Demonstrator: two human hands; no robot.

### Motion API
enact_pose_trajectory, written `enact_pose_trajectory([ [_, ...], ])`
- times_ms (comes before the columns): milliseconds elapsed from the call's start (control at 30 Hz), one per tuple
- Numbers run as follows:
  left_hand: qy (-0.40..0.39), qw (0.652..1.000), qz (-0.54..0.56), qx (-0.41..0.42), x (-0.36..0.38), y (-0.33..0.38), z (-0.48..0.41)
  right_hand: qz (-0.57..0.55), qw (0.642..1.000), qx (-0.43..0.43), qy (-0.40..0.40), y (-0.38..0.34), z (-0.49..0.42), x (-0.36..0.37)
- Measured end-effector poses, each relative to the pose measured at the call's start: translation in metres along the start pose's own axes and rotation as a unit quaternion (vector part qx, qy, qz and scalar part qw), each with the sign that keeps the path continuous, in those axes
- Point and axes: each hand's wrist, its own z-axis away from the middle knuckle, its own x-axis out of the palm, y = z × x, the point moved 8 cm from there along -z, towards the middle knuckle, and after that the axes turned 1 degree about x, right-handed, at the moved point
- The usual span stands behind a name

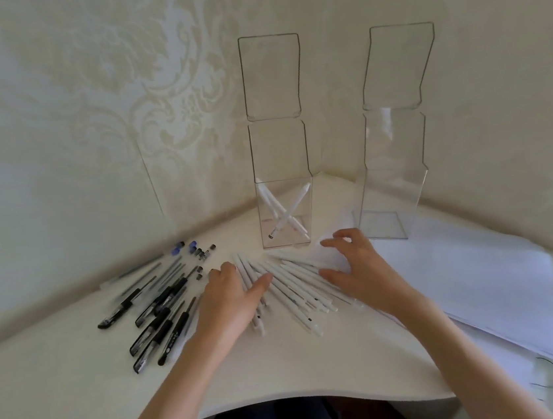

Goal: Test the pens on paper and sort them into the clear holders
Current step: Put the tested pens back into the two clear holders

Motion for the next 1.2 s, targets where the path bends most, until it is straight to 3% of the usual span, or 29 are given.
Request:
enact_pose_trajectory([
  [167,0.021,0.998,-0.032,-0.043,0.008,0.009,-0.003,-0.093,0.992,0.081,-0.006,-0.001,-0.021,0.007],
  [367,0.038,0.982,-0.148,-0.113,0.009,-0.002,-0.007,-0.005,0.987,0.111,-0.113,-0.011,-0.039,0.036],
  [500,-0.014,0.984,-0.118,-0.136,0.014,-0.011,-0.017,0.042,0.972,0.153,-0.174,-0.01,-0.051,0.052],
  [700,0.001,0.994,0.032,-0.106,0.014,-0.012,-0.022,-0.057,0.977,0.141,-0.147,-0.016,-0.051,0.043],
  [800,0.013,0.983,0.164,-0.082,0.004,-0.008,-0.022,-0.198,0.962,0.147,-0.121,-0.017,-0.048,0.038],
  [900,0.011,0.942,0.327,-0.075,-0.01,-0.008,-0.024,-0.306,0.938,0.132,-0.094,-0.024,-0.047,0.027],
  [1033,-0.022,0.844,0.535,-0.032,-0.038,0.018,-0.033,-0.366,0.928,0.057,-0.043,-0.046,-0.055,-0.004],
  [1200,0.01,0.808,0.58,0.101,-0.099,0.083,-0.062,-0.477,0.872,-0.051,0.095,-0.081,-0.075,-0.071],
])
